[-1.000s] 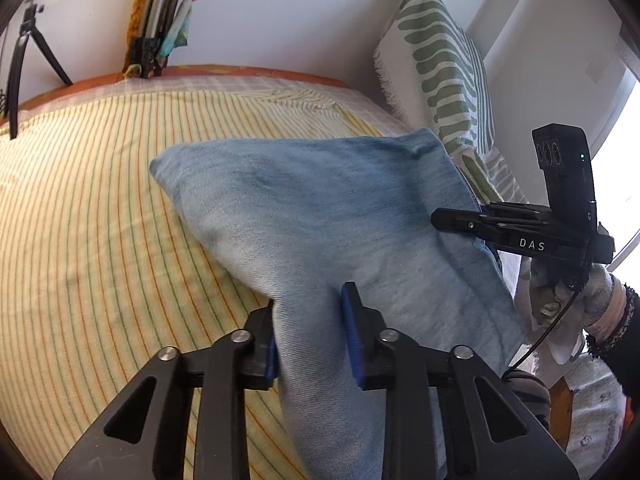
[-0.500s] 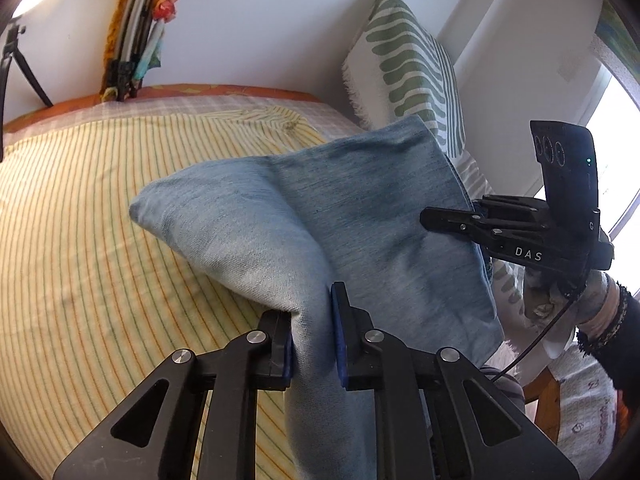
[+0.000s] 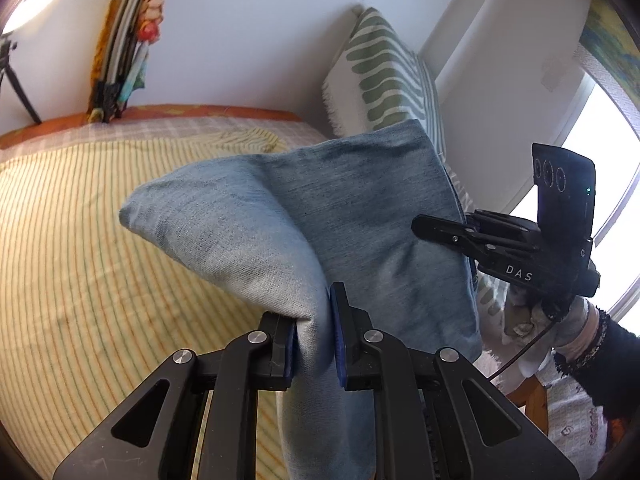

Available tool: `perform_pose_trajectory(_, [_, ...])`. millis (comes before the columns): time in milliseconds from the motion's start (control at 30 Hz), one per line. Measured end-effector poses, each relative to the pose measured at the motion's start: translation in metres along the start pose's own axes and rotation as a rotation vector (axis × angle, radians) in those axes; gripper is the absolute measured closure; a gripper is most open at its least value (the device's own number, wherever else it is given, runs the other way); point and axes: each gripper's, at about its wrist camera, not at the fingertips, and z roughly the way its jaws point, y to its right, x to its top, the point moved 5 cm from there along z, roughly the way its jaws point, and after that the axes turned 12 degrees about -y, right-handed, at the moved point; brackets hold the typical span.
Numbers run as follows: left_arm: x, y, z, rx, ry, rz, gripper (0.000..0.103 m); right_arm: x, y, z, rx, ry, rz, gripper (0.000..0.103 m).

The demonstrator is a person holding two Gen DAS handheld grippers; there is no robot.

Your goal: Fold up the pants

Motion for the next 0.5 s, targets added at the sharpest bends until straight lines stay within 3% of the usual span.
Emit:
perform_pose_trajectory(167, [0.028,0.018,-0.009,-0.036,0.035,0.047,0.09,0.02,0.014,-0.029,-0.035,0.054,0.002,0.085])
perform_pose_trajectory(333, [0.074,0.023,-0.011,-0.026,0.075,0.095,0.09,0.062,0.032,-0.043,-0.083,0.105,-0.02,0.085])
perform_pose_trajectory(500, [0.118,0.012,-0.009,0.022,0.107,0.122,0.09,0.112,0.053,-0.032,-0.084,0.135,-0.017,0.085])
